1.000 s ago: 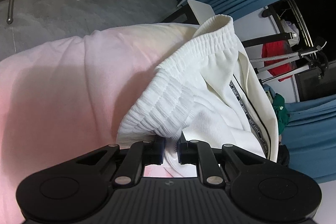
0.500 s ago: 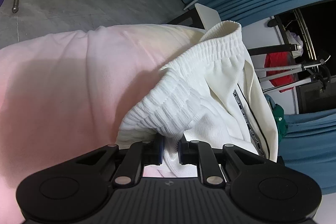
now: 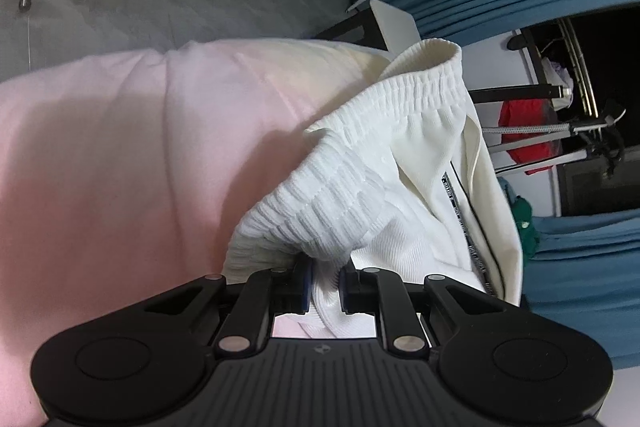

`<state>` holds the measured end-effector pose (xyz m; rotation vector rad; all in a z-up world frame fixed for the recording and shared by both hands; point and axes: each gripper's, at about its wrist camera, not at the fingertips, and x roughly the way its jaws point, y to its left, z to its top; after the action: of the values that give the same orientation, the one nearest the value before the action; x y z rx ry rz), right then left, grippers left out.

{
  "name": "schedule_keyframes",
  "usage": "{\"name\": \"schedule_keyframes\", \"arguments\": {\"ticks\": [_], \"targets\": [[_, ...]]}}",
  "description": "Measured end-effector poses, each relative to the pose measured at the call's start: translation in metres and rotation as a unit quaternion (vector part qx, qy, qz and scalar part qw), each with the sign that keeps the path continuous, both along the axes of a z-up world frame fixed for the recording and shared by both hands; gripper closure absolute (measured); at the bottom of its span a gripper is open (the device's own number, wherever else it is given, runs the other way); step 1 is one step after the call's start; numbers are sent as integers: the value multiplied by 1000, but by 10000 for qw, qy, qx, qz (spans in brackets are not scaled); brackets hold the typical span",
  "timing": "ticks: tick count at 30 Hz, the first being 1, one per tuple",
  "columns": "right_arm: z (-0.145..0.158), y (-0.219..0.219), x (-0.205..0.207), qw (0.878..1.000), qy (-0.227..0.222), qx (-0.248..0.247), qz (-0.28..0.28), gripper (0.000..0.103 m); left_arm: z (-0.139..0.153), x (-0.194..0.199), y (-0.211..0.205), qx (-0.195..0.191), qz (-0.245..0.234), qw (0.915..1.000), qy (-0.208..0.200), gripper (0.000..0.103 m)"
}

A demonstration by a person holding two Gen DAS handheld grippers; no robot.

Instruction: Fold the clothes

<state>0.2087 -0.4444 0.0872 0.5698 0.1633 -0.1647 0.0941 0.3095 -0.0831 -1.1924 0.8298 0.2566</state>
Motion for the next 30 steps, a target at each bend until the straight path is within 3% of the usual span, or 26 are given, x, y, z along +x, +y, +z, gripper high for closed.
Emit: {"name": "schedule_keyframes", "arguments": {"ticks": [2, 5, 8, 10, 12, 15, 16, 19, 20, 21, 23, 25, 30], "targets": [[0, -14, -52, 9974, -219, -22, -684, 96, -2, 0, 1, -104, 9, 9999, 4, 87], [-27, -38, -129, 9834, -208, 567, -1711, 96, -2, 2, 1, -177, -34, 9998, 14, 87], [-74, -59, -177, 9618, 325, 1342, -2363, 95, -2, 1, 1, -287, -61, 9996, 23, 87], [-110, -73, -195, 9435, 1049, 1791, -2584, 95, -1, -1, 1, -366, -66, 9993, 25, 86], [-142, -87, -206, 9231, 1600, 2405, -2538, 95, -1, -3, 0, -444, -71, 9990, 28, 85], [-169, -97, -217, 9034, 1874, 2936, -2502, 94, -1, -9, -1, -655, -64, 9978, 10, 77], [-171, -98, -216, 9015, 1901, 2983, -2493, 94, -3, -12, -3, -798, -77, 9968, -2, 74], [-170, -94, -210, 9031, 1890, 2941, -2494, 93, -6, -18, -10, -1105, -114, 9938, -80, 48], [-170, -93, -207, 9042, 1875, 2946, -2458, 92, -7, -17, -13, -1091, -83, 9940, 3, 30], [-172, -92, -204, 9045, 1849, 2988, -2417, 90, -9, -16, -14, -1053, -19, 9944, 58, 24], [-176, -94, -199, 9033, 1753, 3142, -2338, 78, -14, -12, -16, -1087, 73, 9940, 92, 23], [-174, -91, -197, 9008, 1688, 3270, -2305, 56, -20, -5, -16, -1265, 120, 9919, 57, 20], [-177, -88, -195, 8980, 1713, 3354, -2275, 55, -31, 15, -16, -1366, 300, 9902, -48, 21]]}}
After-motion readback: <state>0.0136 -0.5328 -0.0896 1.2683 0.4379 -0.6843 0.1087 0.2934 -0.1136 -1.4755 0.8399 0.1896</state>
